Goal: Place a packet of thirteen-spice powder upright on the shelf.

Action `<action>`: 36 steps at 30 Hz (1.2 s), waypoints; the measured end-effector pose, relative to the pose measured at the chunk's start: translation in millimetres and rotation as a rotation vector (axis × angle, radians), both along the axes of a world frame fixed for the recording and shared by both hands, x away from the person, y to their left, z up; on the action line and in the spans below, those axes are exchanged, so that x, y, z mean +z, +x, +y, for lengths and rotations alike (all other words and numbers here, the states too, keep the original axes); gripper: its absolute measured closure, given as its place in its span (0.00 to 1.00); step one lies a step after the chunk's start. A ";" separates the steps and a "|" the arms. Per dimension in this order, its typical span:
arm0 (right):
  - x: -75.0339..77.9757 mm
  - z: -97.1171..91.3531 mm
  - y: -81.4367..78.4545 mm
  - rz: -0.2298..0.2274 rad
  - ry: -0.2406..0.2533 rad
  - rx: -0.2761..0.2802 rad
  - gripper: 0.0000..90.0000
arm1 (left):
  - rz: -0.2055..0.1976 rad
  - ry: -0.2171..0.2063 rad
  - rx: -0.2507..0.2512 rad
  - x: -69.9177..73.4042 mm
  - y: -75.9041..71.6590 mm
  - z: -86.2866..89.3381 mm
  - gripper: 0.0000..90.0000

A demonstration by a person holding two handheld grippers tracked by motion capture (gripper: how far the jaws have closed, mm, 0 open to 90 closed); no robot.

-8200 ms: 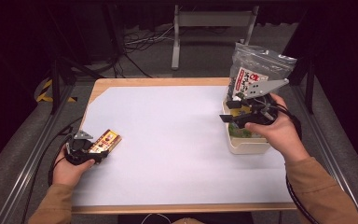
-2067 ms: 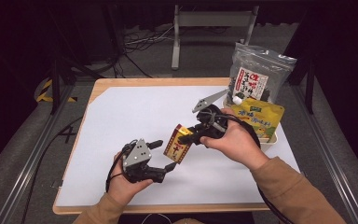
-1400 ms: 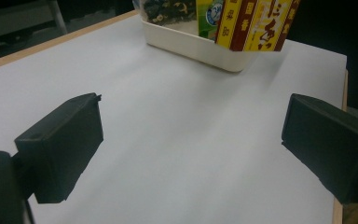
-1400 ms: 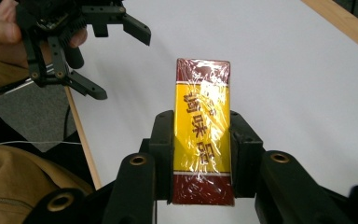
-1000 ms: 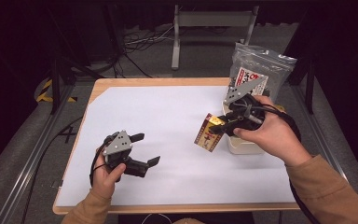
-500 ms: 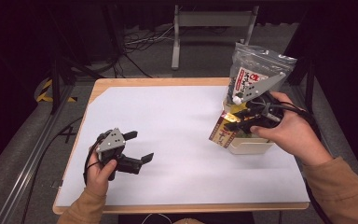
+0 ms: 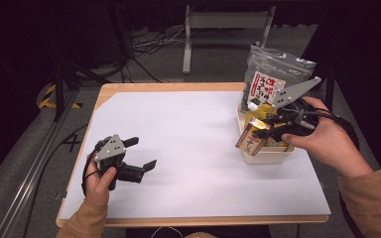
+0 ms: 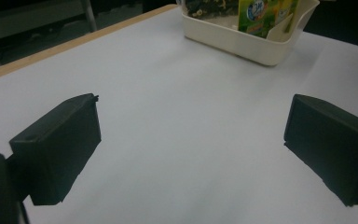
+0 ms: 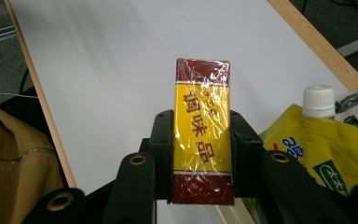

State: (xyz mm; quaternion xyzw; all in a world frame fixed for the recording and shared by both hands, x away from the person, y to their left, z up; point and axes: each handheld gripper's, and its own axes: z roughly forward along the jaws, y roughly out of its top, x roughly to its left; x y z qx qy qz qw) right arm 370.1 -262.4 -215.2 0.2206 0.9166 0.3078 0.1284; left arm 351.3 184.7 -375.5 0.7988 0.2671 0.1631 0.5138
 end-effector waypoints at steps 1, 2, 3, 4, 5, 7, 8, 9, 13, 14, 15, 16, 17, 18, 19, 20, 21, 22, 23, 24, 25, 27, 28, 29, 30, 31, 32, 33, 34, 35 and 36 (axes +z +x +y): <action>0.2 -1.8 0.0 0.003 -0.003 -0.001 0.76 | 0.000 0.013 0.002 -0.3 -0.1 0.7 0.05; 0.3 -3.6 0.1 0.004 -0.001 -0.005 0.76 | -0.002 0.019 0.003 -0.4 0.4 1.8 0.05; 0.4 -5.4 0.2 0.010 0.003 -0.005 0.76 | 0.002 0.013 0.007 -0.7 0.7 2.8 0.05; 0.3 -7.8 0.9 0.012 0.004 -0.007 0.76 | 0.007 0.009 0.012 -1.0 0.7 3.4 0.05; -0.1 -9.7 1.8 0.014 0.006 -0.008 0.76 | 0.010 0.010 0.012 -1.0 0.9 4.4 0.05; -0.8 -14.5 4.5 0.020 0.001 -0.009 0.76 | 0.011 0.010 0.014 -0.8 1.0 5.9 0.05; -1.3 -16.3 5.3 0.022 0.000 -0.009 0.76 | 0.012 0.009 0.014 -0.8 1.1 6.4 0.05; -1.5 -17.7 5.8 0.024 -0.001 -0.007 0.76 | 0.013 0.011 0.015 -0.7 1.1 7.5 0.05; -2.4 -22.6 7.4 0.023 -0.012 0.005 0.76 | 0.030 0.011 0.017 -1.1 1.8 9.1 0.05; -2.5 -23.7 7.8 0.021 -0.019 0.008 0.76 | 0.031 0.013 0.015 -1.3 2.4 9.7 0.05; -2.7 -24.7 8.1 0.017 -0.022 0.007 0.76 | 0.032 0.011 0.018 -1.7 2.7 10.0 0.05; -2.8 -25.7 8.1 0.018 -0.025 0.010 0.76 | 0.035 0.015 0.015 -1.6 3.2 10.6 0.05; -2.7 -26.9 8.4 0.015 -0.032 0.015 0.76 | 0.038 0.015 0.017 -1.7 3.4 11.1 0.05; -2.7 -28.3 8.9 0.009 -0.041 0.012 0.76 | 0.038 0.013 0.020 -1.7 3.5 11.3 0.05; -2.6 -29.5 9.1 0.006 -0.045 0.010 0.76 | 0.038 0.013 0.020 -1.7 3.6 11.6 0.05; -2.8 -31.0 9.7 0.005 -0.046 0.012 0.76 | 0.038 0.012 0.021 -1.7 3.7 11.7 0.05; -2.6 -32.4 10.1 0.004 -0.053 0.018 0.76 | 0.040 0.011 0.018 -1.9 3.8 12.0 0.05; -2.8 -33.6 10.7 0.003 -0.061 0.024 0.76 | 0.041 0.014 0.017 -2.0 4.0 12.3 0.05; -2.9 -34.4 11.1 0.004 -0.066 0.025 0.76 | 0.043 0.016 0.018 -2.3 4.2 12.5 0.05; -3.1 -35.2 11.5 0.002 -0.071 0.026 0.76 | 0.046 0.017 0.020 -2.6 4.5 12.9 0.05; -3.5 -35.9 12.0 -0.003 -0.079 0.034 0.76 | 0.046 0.017 0.020 -2.6 4.5 12.9 0.05; -3.8 -36.5 12.3 -0.004 -0.091 0.040 0.76 | 0.048 0.017 0.020 -3.5 5.2 13.2 0.05; -4.5 -36.9 13.1 -0.006 -0.098 0.046 0.76 | 0.051 0.017 0.023 -3.8 5.4 13.4 0.05; -5.3 -37.6 13.7 -0.008 -0.107 0.050 0.76 | 0.055 0.016 0.024 -4.0 5.2 13.4 0.05; -5.9 -38.0 14.2 -0.007 -0.113 0.058 0.76 | 0.054 0.019 0.023 -3.9 5.5 13.8 0.05; -6.5 -38.4 14.7 -0.005 -0.116 0.061 0.76 | 0.055 0.020 0.023 -3.9 5.4 13.9 0.05; -7.3 -38.7 15.3 -0.005 -0.119 0.062 0.76 | 0.055 0.020 0.023 -3.9 5.4 13.9 0.05; -7.9 -39.0 15.6 -0.004 -0.121 0.064 0.76 | 0.054 0.020 0.024 -4.2 5.3 13.8 0.05; -9.4 -39.3 16.5 -0.005 -0.125 0.071 0.76 | 0.054 0.024 0.026 -4.5 5.2 14.1 0.05; -11.0 -39.5 17.4 -0.003 -0.134 0.082 0.75 | 0.060 0.025 0.028 -5.0 4.8 14.5 0.05; -12.2 -39.8 17.9 -0.003 -0.141 0.088 0.76 | 0.058 0.026 0.028 -5.5 4.8 15.3 0.05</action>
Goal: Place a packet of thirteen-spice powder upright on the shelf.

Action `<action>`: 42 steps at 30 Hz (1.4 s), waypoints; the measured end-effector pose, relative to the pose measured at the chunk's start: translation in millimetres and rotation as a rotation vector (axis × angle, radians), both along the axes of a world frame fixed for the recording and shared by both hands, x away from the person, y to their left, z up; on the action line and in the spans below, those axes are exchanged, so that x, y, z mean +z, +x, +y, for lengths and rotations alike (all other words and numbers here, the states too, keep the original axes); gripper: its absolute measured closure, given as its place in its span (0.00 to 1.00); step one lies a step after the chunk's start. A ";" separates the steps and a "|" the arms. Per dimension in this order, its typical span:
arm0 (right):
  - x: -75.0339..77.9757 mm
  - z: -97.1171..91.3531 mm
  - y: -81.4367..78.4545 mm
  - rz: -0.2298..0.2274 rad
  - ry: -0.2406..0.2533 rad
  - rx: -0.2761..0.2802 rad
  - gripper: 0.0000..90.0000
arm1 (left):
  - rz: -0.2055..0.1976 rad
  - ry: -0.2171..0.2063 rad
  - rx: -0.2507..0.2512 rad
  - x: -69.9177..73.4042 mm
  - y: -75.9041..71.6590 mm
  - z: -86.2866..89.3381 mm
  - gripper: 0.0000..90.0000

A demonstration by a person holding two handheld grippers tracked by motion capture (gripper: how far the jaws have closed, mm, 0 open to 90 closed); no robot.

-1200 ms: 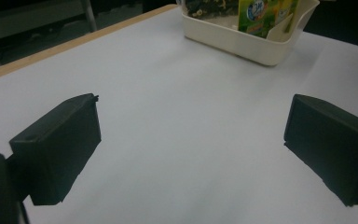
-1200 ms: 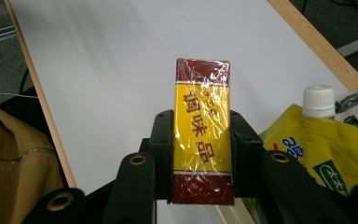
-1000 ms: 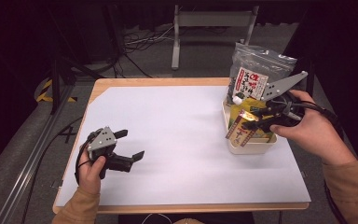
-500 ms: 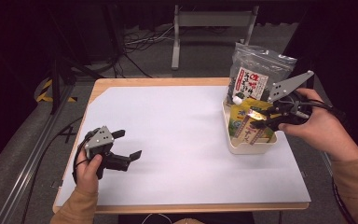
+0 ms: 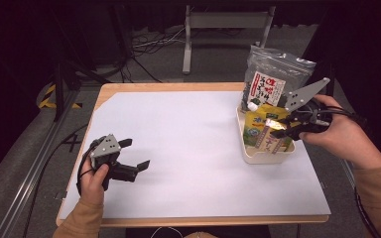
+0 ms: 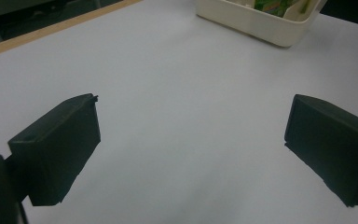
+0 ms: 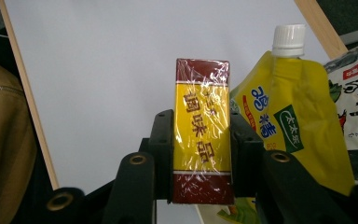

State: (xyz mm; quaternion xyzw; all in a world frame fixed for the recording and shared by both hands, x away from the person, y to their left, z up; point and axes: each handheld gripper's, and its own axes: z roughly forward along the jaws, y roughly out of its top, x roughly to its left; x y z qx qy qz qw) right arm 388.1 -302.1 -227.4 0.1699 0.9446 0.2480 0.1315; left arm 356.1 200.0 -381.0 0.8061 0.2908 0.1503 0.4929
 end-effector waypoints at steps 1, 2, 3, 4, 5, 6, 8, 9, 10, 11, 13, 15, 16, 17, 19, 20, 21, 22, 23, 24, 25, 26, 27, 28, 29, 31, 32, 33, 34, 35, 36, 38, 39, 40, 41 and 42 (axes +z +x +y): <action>-1.1 -0.3 0.6 0.002 -0.006 0.004 0.75 | 0.001 0.001 0.003 -0.4 -0.2 1.0 0.05; -2.3 -0.7 1.3 0.000 -0.009 0.005 0.75 | 0.005 -0.004 0.008 -1.0 -0.7 1.6 0.05; -3.2 -1.4 2.2 -0.001 -0.012 0.009 0.75 | 0.006 -0.004 0.012 -1.4 -1.1 2.5 0.04; -4.0 -2.4 3.6 -0.006 -0.014 0.018 0.75 | 0.007 -0.005 0.014 -1.6 -1.4 3.3 0.04; -4.5 -3.1 4.5 -0.009 -0.018 0.017 0.75 | 0.008 -0.004 0.017 -1.8 -1.8 4.1 0.04; -4.8 -3.9 5.7 -0.014 -0.022 0.019 0.75 | 0.008 -0.004 0.020 -2.0 -2.2 4.7 0.04; -5.7 -4.8 7.3 -0.016 -0.028 0.025 0.75 | 0.013 -0.007 0.023 -2.2 -3.0 6.0 0.04; -6.1 -5.1 8.2 -0.017 -0.032 0.031 0.75 | 0.009 -0.003 0.026 -2.1 -3.3 6.8 0.04; -6.8 -5.4 9.1 -0.018 -0.037 0.036 0.75 | 0.010 -0.005 0.029 -2.2 -3.7 7.3 0.05; -7.7 -5.5 10.2 -0.019 -0.042 0.044 0.75 | 0.011 -0.006 0.030 -2.3 -4.0 7.8 0.04; -9.8 -5.4 12.0 -0.020 -0.052 0.056 0.75 | 0.007 -0.004 0.031 -2.3 -4.3 8.5 0.04; -10.2 -5.4 12.2 -0.020 -0.056 0.056 0.75 | 0.005 -0.001 0.032 -2.3 -4.5 8.7 0.04; -11.1 -5.6 13.2 -0.023 -0.057 0.067 0.75 | 0.004 -0.002 0.037 -2.6 -4.7 8.4 0.04; -12.3 -5.8 14.1 -0.022 -0.062 0.077 0.75 | 0.011 -0.006 0.041 -2.9 -5.0 8.2 0.04; -13.4 -5.6 14.5 -0.021 -0.061 0.079 0.75 | 0.005 -0.004 0.044 -3.1 -4.8 8.3 0.04; -14.0 -5.5 14.9 -0.021 -0.068 0.084 0.75 | 0.006 -0.002 0.044 -3.0 -5.0 8.7 0.04; -15.4 -5.2 15.6 -0.019 -0.068 0.090 0.75 | 0.005 -0.002 0.043 -3.0 -4.9 9.2 0.04; -16.4 -5.1 15.9 -0.017 -0.070 0.089 0.75 | 0.005 -0.003 0.047 -3.1 -5.3 9.6 0.04; -17.7 -4.9 16.5 -0.017 -0.073 0.096 0.75 | 0.008 -0.007 0.050 -3.3 -5.7 9.5 0.04; -18.7 -4.8 16.8 -0.012 -0.076 0.097 0.75 | 0.008 -0.008 0.051 -3.3 -5.9 9.7 0.04; -19.7 -4.7 17.4 -0.013 -0.076 0.101 0.75 | 0.013 -0.010 0.052 -3.3 -6.3 9.8 0.04; -21.3 -4.3 17.8 -0.012 -0.078 0.104 0.75 | 0.014 -0.010 0.053 -3.3 -6.5 9.9 0.04; -22.3 -4.0 17.9 -0.011 -0.080 0.107 0.75 | 0.010 -0.008 0.052 -3.3 -6.3 9.9 0.04; -23.7 -3.4 17.7 -0.008 -0.076 0.107 0.75 | 0.006 -0.001 0.049 -3.2 -5.9 10.0 0.04; -24.9 -2.8 17.5 -0.010 -0.081 0.112 0.75 | 0.008 -0.003 0.052 -3.5 -6.0 9.7 0.04; -27.0 -2.2 17.3 -0.004 -0.083 0.120 0.75 | 0.010 0.000 0.051 -3.8 -5.8 9.5 0.04; -27.8 -2.0 17.5 -0.005 -0.088 0.124 0.75 | 0.010 0.000 0.051 -4.0 -5.7 9.4 0.04; -28.7 -1.9 17.6 -0.004 -0.086 0.128 0.75 | 0.010 -0.001 0.051 -4.1 -5.6 9.5 0.04; -29.9 -1.7 17.8 -0.004 -0.087 0.130 0.75 | 0.010 -0.003 0.051 -4.2 -5.5 9.6 0.04; -30.6 -1.6 17.9 -0.005 -0.092 0.131 0.75 | 0.008 0.000 0.052 -4.1 -5.5 10.0 0.04; -31.4 -1.4 18.1 0.001 -0.093 0.136 0.75 | 0.009 -0.002 0.053 -4.0 -5.6 10.2 0.04; -32.8 -0.9 17.5 -0.002 -0.095 0.136 0.75 | 0.013 -0.002 0.055 -4.0 -6.0 10.6 0.04; -33.7 -0.7 17.5 -0.001 -0.094 0.146 0.75 | 0.009 0.000 0.054 -4.0 -5.7 10.9 0.04; -34.5 -0.5 17.3 -0.002 -0.097 0.152 0.75 | 0.012 -0.001 0.053 -4.2 -5.7 10.9 0.04; -35.3 -0.4 17.2 0.000 -0.099 0.156 0.75 | 0.011 0.001 0.054 -4.3 -5.5 11.0 0.04; -36.1 -0.4 17.4 0.003 -0.099 0.161 0.75 | 0.012 0.002 0.055 -4.4 -5.4 10.9 0.04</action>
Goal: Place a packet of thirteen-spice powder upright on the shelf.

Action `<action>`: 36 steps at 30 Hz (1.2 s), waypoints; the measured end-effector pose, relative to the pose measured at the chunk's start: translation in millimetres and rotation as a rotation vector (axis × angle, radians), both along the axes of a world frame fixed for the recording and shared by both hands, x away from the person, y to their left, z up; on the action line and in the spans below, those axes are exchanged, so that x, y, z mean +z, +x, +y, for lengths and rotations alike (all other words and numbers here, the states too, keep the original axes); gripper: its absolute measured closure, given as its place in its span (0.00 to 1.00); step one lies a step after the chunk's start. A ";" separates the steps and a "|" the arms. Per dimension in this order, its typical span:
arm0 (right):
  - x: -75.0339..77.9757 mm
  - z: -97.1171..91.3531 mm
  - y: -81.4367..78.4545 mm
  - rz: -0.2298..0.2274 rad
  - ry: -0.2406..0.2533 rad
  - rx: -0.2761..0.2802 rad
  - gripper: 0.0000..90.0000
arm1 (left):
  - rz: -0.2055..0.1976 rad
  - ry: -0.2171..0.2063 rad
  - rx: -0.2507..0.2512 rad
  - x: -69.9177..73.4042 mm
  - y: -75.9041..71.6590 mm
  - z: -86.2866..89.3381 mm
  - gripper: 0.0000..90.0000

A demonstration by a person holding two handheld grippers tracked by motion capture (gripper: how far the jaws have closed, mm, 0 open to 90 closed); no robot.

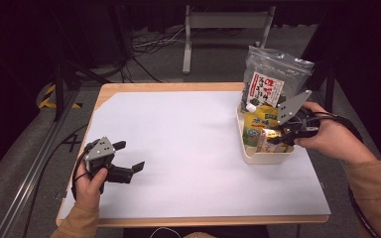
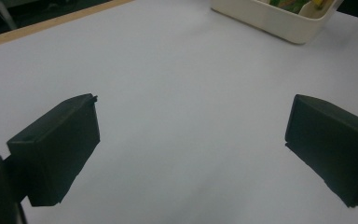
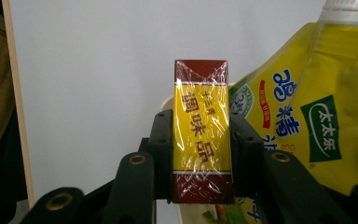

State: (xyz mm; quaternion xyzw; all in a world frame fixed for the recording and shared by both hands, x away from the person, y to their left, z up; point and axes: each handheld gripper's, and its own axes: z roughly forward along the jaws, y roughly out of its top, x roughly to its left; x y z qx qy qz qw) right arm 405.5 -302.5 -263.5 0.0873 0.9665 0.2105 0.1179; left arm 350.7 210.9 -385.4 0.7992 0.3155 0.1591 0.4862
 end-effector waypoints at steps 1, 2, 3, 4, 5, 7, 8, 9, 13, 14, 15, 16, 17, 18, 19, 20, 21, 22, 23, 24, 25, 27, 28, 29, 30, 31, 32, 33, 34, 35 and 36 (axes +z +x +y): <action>-0.2 -0.2 -0.3 0.001 0.003 -0.003 0.75 | 0.002 -0.002 0.002 -0.2 -0.1 -0.2 0.04; -0.2 -0.5 -0.2 0.002 0.005 -0.003 0.75 | 0.001 -0.002 0.002 -0.2 0.0 -0.3 0.04; -0.4 -0.9 0.0 0.002 0.008 -0.004 0.75 | -0.001 -0.001 0.002 -0.2 0.2 -0.3 0.04; -0.7 -1.3 0.1 0.005 0.010 -0.003 0.75 | 0.000 -0.003 0.003 -0.2 0.1 -0.4 0.04; -1.0 -1.7 0.0 0.008 0.013 -0.003 0.75 | 0.001 -0.004 0.003 -0.2 0.2 -0.5 0.04; -1.2 -2.6 -0.4 0.010 0.018 0.001 0.75 | -0.001 0.002 -0.003 -0.2 0.9 -0.6 0.04; -1.3 -3.1 -0.7 0.012 0.020 0.005 0.75 | 0.000 0.001 -0.002 -0.4 0.9 -0.9 0.04; -1.2 -3.7 -0.7 0.014 0.021 0.008 0.75 | 0.002 0.000 -0.002 -0.7 1.2 -1.3 0.04; -1.3 -4.7 -0.8 0.020 0.025 0.028 0.75 | 0.001 0.000 -0.002 -0.8 1.7 -1.8 0.04; -1.1 -5.0 -0.6 0.022 0.025 0.031 0.75 | 0.001 0.000 -0.003 -0.8 1.8 -1.9 0.04; -1.3 -5.0 -0.6 0.022 0.027 0.031 0.75 | 0.006 -0.002 -0.002 -0.9 1.6 -2.3 0.04; -1.5 -4.8 -0.6 0.019 0.027 0.039 0.75 | -0.002 0.003 -0.004 -0.8 2.2 -2.1 0.04; -1.5 -4.7 -0.9 0.019 0.025 0.042 0.75 | 0.004 -0.002 -0.003 -1.1 2.0 -2.6 0.04; -1.6 -4.2 -1.1 0.019 0.022 0.050 0.75 | 0.006 -0.002 -0.003 -1.2 2.0 -2.7 0.04; -1.9 -3.9 -1.1 0.020 0.022 0.058 0.75 | 0.006 -0.002 -0.004 -1.3 2.1 -2.9 0.04; -2.2 -3.4 -1.3 0.016 0.020 0.062 0.75 | 0.008 -0.002 -0.005 -1.4 2.0 -3.1 0.04; -2.5 -3.1 -1.1 0.019 0.021 0.064 0.75 | 0.009 -0.003 -0.004 -1.5 1.9 -3.3 0.04; -2.8 -2.9 -0.9 0.019 0.020 0.065 0.75 | 0.009 -0.002 -0.004 -1.5 1.9 -3.3 0.04; -3.5 -2.7 -0.6 0.019 0.019 0.067 0.75 | 0.009 -0.001 -0.007 -1.4 1.9 -3.2 0.04; -5.2 -2.2 -0.1 0.020 0.021 0.063 0.75 | 0.007 -0.001 -0.007 -1.2 1.9 -3.2 0.04; -6.5 -1.7 0.4 0.023 0.014 0.064 0.75 | 0.007 0.000 -0.007 -1.1 1.8 -3.1 0.04; -10.2 -0.2 1.3 0.024 0.007 0.059 0.74 | 0.006 -0.002 -0.004 -1.2 1.7 -3.1 0.04; -11.9 0.3 1.6 0.029 0.006 0.051 0.74 | 0.006 -0.002 -0.004 -1.2 1.8 -2.9 0.04; -13.9 1.0 2.0 0.029 -0.001 0.052 0.73 | 0.005 -0.001 -0.005 -1.3 2.1 -2.7 0.04; -16.7 1.9 2.5 0.031 -0.007 0.052 0.73 | 0.006 -0.001 -0.005 -1.5 2.1 -2.7 0.04; -18.9 2.5 2.5 0.037 -0.012 0.049 0.72 | 0.007 -0.003 -0.006 -1.8 2.2 -2.8 0.04; -21.1 3.0 2.6 0.035 -0.017 0.047 0.72 | 0.008 0.000 -0.007 -1.9 2.3 -2.7 0.04; -23.3 3.5 2.5 0.037 -0.021 0.044 0.72 | 0.008 0.002 -0.007 -2.2 2.4 -2.8 0.04; -25.9 3.9 3.1 0.037 -0.021 0.046 0.72 | 0.010 0.000 -0.005 -2.4 2.4 -3.0 0.04; -27.0 3.9 3.0 0.037 -0.025 0.035 0.72 | 0.010 -0.004 -0.004 -2.5 2.5 -3.3 0.04; -28.6 3.9 3.4 0.040 -0.023 0.033 0.71 | 0.010 -0.005 -0.002 -2.4 2.6 -3.3 0.04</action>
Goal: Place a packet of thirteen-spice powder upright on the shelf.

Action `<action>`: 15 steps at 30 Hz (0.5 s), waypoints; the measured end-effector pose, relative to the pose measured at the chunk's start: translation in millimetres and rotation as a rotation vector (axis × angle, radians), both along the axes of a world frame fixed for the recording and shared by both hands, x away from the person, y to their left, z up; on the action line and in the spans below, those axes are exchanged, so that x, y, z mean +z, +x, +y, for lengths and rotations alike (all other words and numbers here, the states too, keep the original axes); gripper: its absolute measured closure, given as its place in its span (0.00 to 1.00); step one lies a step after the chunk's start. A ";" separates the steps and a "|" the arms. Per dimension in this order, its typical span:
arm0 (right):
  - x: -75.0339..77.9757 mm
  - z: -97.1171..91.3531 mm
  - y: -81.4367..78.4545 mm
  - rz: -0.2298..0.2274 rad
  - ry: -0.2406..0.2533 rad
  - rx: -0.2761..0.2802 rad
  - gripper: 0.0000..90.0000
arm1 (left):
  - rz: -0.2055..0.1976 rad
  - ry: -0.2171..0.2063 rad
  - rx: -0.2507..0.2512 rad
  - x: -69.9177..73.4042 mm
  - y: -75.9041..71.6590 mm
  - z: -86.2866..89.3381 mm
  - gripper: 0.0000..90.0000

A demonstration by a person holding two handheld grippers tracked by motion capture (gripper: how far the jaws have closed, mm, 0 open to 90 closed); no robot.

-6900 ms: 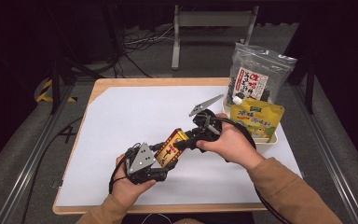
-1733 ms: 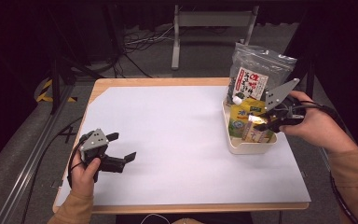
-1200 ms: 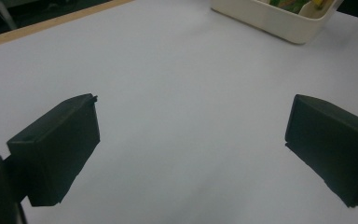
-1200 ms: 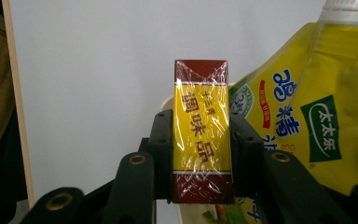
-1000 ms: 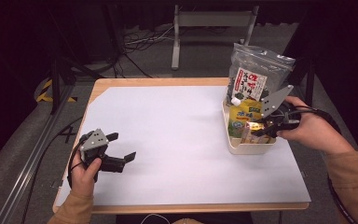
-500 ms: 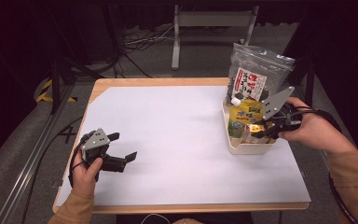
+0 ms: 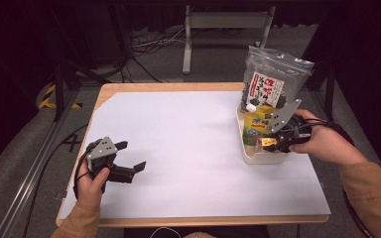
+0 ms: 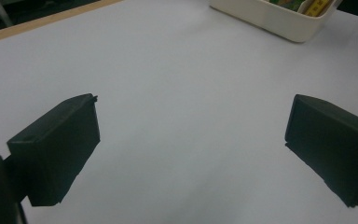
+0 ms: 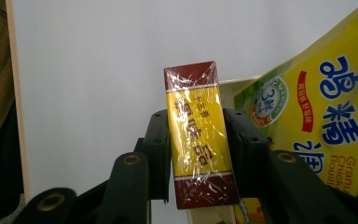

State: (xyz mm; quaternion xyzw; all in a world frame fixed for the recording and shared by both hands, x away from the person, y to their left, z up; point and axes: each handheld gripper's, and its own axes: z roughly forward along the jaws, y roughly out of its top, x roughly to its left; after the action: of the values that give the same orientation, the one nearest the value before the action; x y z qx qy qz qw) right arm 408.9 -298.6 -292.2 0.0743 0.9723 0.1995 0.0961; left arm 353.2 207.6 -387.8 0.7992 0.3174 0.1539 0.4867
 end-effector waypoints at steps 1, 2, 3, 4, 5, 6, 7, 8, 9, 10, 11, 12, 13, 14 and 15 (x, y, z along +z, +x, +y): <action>-1.1 -0.1 0.4 0.001 0.001 0.001 0.71 | 0.000 -0.001 0.000 0.1 0.0 0.0 0.04; -1.8 -0.2 0.4 0.002 0.001 -0.001 0.71 | 0.000 -0.001 0.000 0.2 0.0 0.0 0.04; -2.9 -0.4 0.5 0.006 0.004 -0.006 0.70 | 0.001 -0.003 0.002 0.2 0.0 -0.1 0.04; -3.8 -0.8 0.3 0.006 -0.002 -0.012 0.70 | 0.003 -0.002 0.001 0.2 0.0 -0.1 0.04; -4.8 -0.9 0.2 0.005 -0.003 -0.016 0.69 | 0.002 0.000 0.000 0.2 0.1 0.1 0.04; -6.1 -1.2 0.2 0.003 -0.007 -0.017 0.69 | 0.002 -0.001 0.000 0.0 0.1 -0.1 0.04; -6.1 -1.2 0.2 0.003 -0.007 -0.017 0.69 | 0.002 -0.001 0.000 0.0 0.1 -0.1 0.04; -7.4 -1.5 0.1 0.001 -0.014 -0.021 0.69 | 0.005 -0.001 -0.001 -0.1 0.1 -0.4 0.04; -8.5 -2.0 0.4 0.002 -0.015 -0.024 0.69 | 0.005 0.000 -0.002 -0.2 0.1 -0.4 0.04; -9.2 -2.6 0.7 0.002 -0.015 -0.022 0.69 | 0.005 0.000 -0.002 -0.2 0.2 -0.4 0.04; -10.0 -3.0 0.4 0.001 -0.016 -0.030 0.68 | 0.005 -0.001 -0.002 -0.2 0.2 -0.4 0.04; -10.8 -3.2 0.5 -0.002 -0.017 -0.032 0.68 | 0.003 -0.001 -0.002 -0.1 0.4 -0.3 0.04; -11.9 -3.4 0.5 -0.001 -0.018 -0.035 0.67 | 0.003 -0.001 -0.003 -0.1 0.4 -0.2 0.04; -12.5 -3.6 0.5 -0.003 -0.023 -0.037 0.66 | 0.003 0.000 -0.002 -0.1 0.4 -0.2 0.04; -13.8 -3.7 0.6 -0.003 -0.029 -0.041 0.66 | 0.006 -0.001 -0.002 -0.2 0.3 -0.3 0.04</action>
State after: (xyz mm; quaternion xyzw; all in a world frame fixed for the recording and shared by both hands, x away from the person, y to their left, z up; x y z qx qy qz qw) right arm 409.5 -302.3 -306.0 0.0924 0.9733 0.1835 0.1025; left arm 353.6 207.3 -388.1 0.7997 0.3183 0.1509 0.4862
